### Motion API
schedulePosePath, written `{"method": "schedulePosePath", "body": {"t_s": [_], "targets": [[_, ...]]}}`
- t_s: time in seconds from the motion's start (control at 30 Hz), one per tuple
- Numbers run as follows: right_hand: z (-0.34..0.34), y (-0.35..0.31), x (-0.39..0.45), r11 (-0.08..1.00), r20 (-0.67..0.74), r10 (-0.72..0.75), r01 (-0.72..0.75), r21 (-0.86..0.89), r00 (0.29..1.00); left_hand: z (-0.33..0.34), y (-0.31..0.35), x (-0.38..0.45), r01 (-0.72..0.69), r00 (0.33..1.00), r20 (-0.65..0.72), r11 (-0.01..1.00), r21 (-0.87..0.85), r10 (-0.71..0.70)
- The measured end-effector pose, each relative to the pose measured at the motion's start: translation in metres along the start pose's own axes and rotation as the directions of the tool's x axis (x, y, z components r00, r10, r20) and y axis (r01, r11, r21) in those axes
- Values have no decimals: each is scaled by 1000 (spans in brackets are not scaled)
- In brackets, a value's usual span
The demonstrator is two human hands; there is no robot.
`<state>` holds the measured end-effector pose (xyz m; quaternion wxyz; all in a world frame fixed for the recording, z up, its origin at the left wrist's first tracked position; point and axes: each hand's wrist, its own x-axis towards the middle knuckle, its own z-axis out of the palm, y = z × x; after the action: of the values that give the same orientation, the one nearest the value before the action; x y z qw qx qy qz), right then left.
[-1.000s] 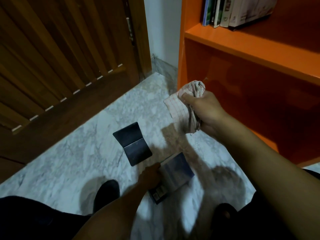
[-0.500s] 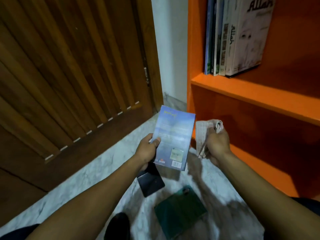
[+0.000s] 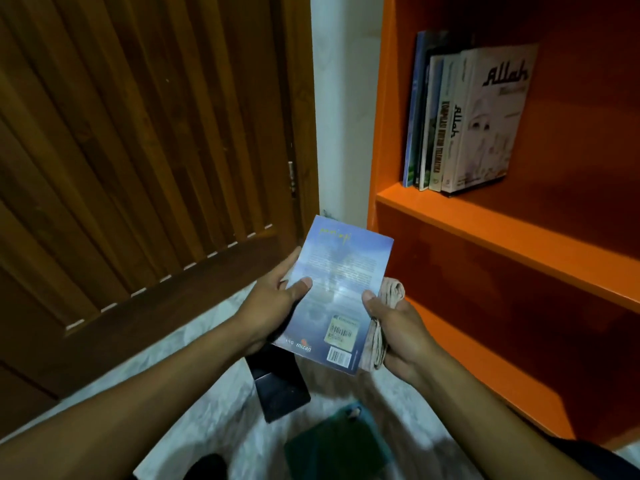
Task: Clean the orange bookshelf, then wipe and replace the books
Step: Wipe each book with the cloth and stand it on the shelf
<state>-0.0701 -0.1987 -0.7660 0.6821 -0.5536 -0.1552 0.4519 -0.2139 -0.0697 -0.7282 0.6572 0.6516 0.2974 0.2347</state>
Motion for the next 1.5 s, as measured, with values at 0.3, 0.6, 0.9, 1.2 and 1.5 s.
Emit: {"method": "schedulePosePath", "body": {"t_s": [0.3, 0.6, 0.9, 1.2, 1.5], "targets": [[-1, -19, 4, 997, -177, -5, 18, 71, 984, 4, -2, -1, 1, 987, -158, 1000, -28, -5], [-15, -17, 20, 392, 127, -653, 477, -786, 746, 24, -10, -14, -36, 997, -66, 998, 57, 40], [7, 30, 7, 104, 508, -492, 626, -773, 707, 5, -3, 9, -37, 946, -322, 985, -167, -19], [14, 36, -27, 471, 584, -152, 578, -667, 797, -39, 0, 21, 1, 874, -479, 987, -158, -78], [14, -19, 0, 732, -88, -622, 539, -417, 778, -5, -6, -5, 91, 978, -193, 995, 28, -84]]}}
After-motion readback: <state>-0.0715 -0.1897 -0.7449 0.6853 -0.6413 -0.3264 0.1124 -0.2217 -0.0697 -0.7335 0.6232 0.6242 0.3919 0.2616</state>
